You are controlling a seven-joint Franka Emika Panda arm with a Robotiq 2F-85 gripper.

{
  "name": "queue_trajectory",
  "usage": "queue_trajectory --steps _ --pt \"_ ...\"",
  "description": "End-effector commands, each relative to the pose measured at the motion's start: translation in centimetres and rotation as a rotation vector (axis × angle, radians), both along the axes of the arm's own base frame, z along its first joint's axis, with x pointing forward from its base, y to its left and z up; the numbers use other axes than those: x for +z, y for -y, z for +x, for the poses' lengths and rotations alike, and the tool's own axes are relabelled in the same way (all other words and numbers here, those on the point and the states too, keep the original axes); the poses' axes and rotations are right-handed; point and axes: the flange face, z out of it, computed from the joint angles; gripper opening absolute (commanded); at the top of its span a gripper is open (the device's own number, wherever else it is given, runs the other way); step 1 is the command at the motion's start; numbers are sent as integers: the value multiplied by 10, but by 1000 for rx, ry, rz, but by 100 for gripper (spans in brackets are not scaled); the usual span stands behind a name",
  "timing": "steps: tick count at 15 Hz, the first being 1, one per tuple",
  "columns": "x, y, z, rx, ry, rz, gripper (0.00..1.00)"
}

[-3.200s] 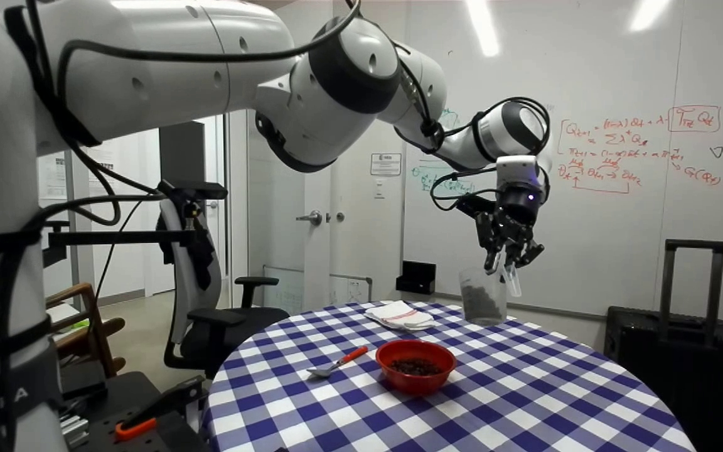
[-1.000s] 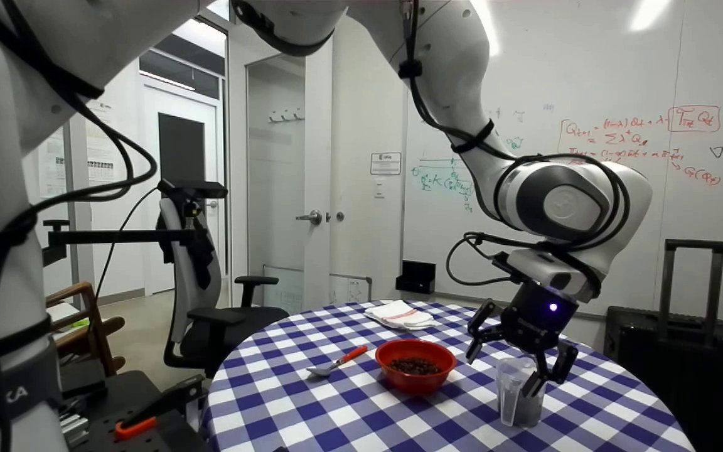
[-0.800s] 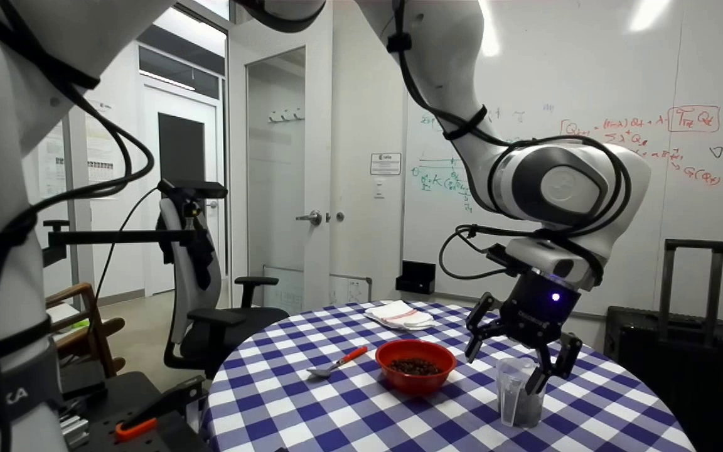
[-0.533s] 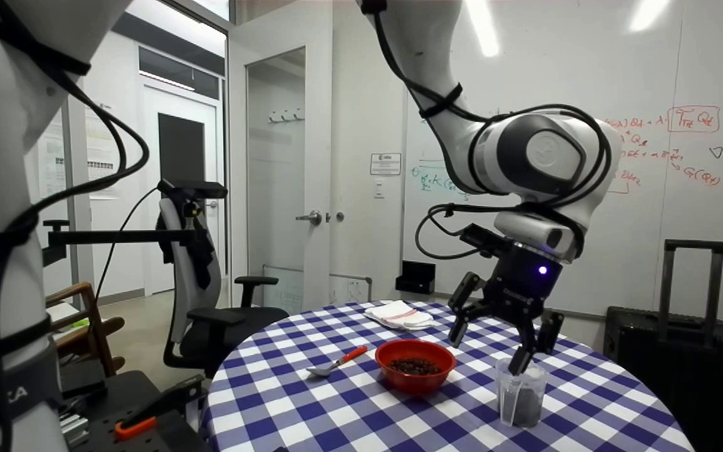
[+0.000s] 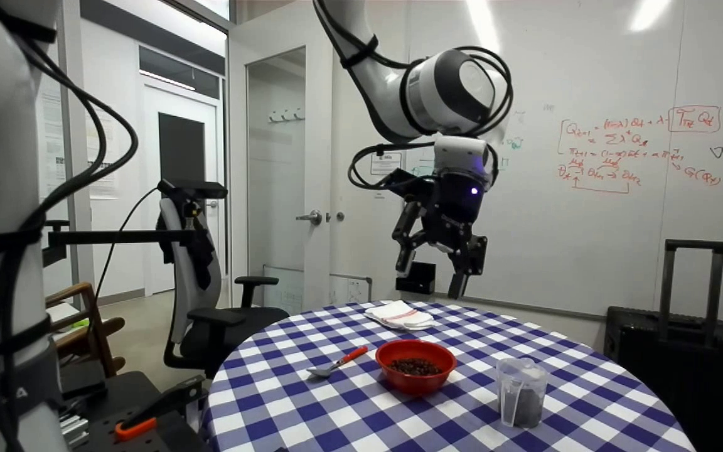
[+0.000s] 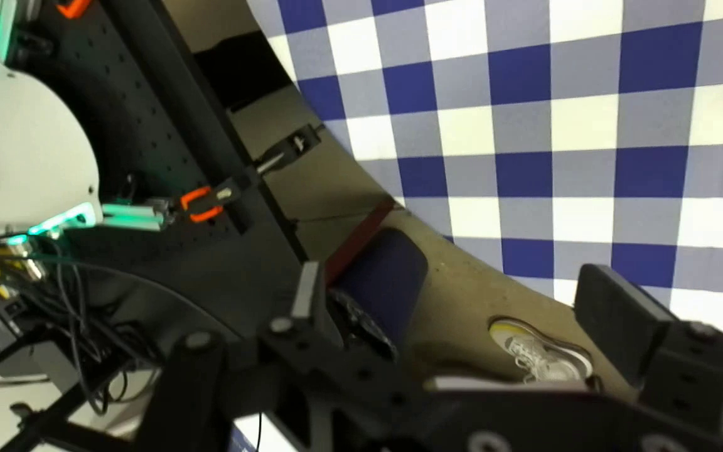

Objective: Pour some contents from the transparent jar into the orange bowl

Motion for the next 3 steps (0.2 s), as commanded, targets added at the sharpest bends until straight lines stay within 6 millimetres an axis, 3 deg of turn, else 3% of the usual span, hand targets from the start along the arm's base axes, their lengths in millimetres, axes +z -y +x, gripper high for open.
queue_trajectory --steps 1,3 --pt "12 -8 0 51 5 -18 100" --pt "29 -19 -2 98 27 -36 100"
